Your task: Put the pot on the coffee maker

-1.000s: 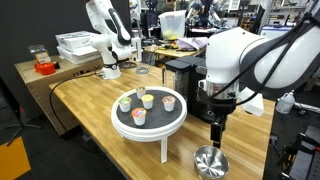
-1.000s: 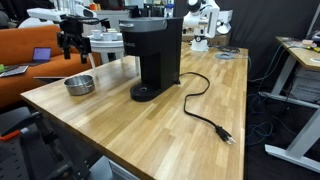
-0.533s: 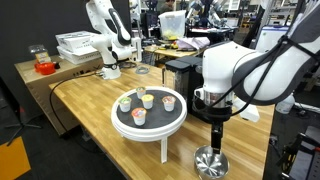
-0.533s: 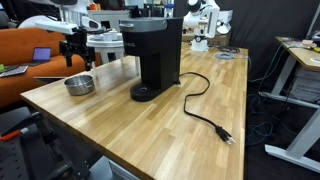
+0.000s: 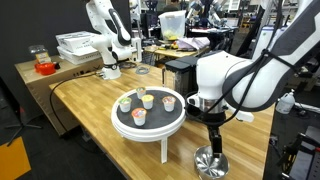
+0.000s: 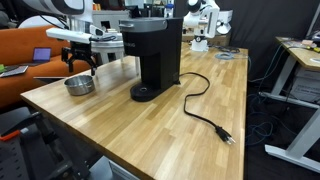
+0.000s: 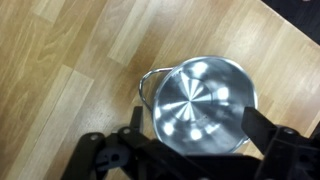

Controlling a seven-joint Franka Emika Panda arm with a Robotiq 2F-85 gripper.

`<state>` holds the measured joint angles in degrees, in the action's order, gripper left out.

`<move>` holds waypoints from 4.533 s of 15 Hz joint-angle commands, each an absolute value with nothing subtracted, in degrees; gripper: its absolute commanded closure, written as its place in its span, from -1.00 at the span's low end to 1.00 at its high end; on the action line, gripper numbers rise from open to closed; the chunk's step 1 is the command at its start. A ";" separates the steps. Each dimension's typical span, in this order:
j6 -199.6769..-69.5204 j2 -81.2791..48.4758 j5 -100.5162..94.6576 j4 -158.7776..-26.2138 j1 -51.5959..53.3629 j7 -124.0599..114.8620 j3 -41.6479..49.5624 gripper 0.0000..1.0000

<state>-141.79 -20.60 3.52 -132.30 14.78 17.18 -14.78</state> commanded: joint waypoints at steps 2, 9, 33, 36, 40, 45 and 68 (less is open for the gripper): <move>-141.70 -22.52 1.71 -130.92 13.53 18.62 -15.92 -1.00; -142.50 -23.27 2.37 -130.36 12.81 20.12 -16.45 -1.00; -145.17 -28.41 3.23 -130.21 9.00 23.77 -18.89 0.34; -144.96 -28.05 3.32 -130.54 8.77 23.60 -18.85 0.76; -144.62 -27.69 3.26 -130.86 8.37 23.48 -18.67 1.00; -144.65 -26.58 3.45 -132.47 7.98 21.54 -17.94 0.97; -147.04 -12.46 14.74 -145.47 10.02 -19.43 -11.56 0.87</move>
